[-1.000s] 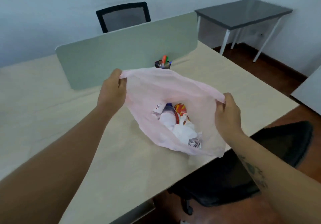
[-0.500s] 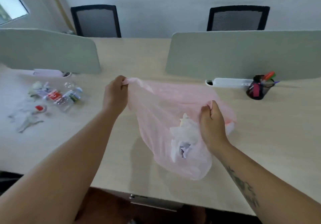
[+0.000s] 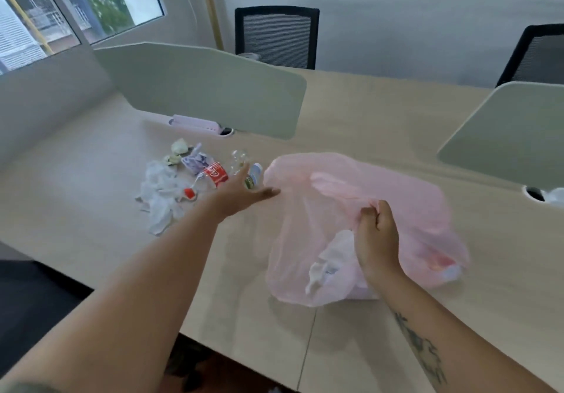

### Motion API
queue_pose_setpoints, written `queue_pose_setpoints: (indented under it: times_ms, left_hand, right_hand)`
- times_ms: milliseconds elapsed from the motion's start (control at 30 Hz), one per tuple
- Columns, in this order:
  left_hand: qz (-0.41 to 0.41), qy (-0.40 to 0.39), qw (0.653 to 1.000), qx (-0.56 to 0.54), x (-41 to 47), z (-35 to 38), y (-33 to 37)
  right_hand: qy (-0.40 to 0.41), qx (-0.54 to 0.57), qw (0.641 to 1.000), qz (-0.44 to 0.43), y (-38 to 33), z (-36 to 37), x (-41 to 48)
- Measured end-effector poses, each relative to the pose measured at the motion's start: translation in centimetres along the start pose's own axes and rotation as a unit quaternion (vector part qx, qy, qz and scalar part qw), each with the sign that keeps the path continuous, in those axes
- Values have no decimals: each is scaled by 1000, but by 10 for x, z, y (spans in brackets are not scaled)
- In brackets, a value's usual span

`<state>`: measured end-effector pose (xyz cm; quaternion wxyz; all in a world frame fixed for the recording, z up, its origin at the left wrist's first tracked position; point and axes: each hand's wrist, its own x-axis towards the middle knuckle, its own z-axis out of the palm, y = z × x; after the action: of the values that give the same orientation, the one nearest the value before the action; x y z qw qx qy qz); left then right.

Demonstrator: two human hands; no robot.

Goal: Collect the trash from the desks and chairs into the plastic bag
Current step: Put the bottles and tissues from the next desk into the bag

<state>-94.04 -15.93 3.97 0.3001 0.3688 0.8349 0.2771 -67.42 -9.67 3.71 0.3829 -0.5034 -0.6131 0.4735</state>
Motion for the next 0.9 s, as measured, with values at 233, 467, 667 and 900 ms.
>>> queue_pose_setpoints:
  times_ms: [233, 467, 667, 900]
  left_hand:
    - [-49, 91, 970, 218, 49, -19, -82]
    - [-59, 164, 973, 151, 86, 17, -107]
    - [-25, 239, 965, -107, 77, 13, -89]
    - [85, 221, 893, -382, 5, -5, -12]
  right_hand:
    - [-3, -34, 999, 16, -12, 60, 23]
    - [1, -96, 995, 18, -8, 72, 40]
    - [85, -117, 989, -11, -8, 65, 44]
    - [174, -128, 974, -70, -12, 44, 41]
